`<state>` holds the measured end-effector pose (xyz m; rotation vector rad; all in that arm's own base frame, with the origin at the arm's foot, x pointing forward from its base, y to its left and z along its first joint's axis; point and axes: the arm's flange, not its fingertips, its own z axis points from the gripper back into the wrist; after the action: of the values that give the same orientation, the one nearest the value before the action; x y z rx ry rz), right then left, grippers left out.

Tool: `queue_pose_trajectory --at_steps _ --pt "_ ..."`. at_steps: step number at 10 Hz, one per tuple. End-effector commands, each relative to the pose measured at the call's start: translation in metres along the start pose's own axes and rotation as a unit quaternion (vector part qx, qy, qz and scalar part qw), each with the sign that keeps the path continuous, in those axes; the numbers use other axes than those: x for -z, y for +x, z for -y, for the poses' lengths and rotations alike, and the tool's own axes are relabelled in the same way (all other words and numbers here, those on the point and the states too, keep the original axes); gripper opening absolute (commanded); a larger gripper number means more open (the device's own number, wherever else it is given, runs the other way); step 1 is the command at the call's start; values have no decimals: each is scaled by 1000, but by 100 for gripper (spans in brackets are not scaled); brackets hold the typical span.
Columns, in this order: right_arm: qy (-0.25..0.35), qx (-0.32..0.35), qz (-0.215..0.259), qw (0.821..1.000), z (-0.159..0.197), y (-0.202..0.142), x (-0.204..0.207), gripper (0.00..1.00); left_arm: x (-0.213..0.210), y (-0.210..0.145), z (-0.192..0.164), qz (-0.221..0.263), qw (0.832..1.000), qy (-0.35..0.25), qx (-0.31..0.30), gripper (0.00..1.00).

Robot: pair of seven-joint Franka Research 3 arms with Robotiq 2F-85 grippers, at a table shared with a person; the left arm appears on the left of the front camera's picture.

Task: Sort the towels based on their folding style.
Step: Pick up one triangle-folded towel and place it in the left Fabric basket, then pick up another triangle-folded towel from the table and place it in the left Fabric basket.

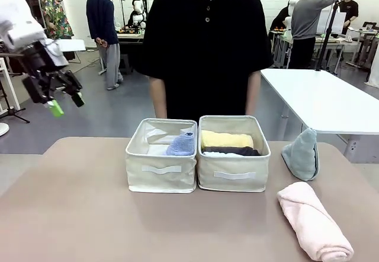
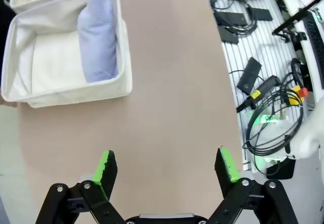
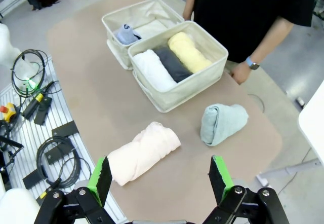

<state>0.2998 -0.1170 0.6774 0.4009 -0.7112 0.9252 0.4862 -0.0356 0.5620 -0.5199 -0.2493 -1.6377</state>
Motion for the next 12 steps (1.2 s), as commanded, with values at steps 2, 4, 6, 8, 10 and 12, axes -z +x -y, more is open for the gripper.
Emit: queue_pose_trajectory --at_steps 2,4,6,8,10,12 --pt "5 -6 15 1000 0 -1 6 100 -14 -4 12 6 1000 -3 10 100" --pt "5 -6 15 1000 0 -1 6 100 -14 -4 12 6 1000 -3 10 100" --pt "5 -6 15 1000 0 -1 6 100 -14 -4 12 6 1000 -3 10 100" --pt "5 -6 15 1000 0 -1 6 100 -49 -24 15 79 996 9 39 100" --pt "5 -6 15 1000 0 -1 6 100 -94 -82 20 213 974 49 59 100" --pt "5 -6 15 1000 0 -1 6 100 -101 -126 22 302 950 57 59 100"
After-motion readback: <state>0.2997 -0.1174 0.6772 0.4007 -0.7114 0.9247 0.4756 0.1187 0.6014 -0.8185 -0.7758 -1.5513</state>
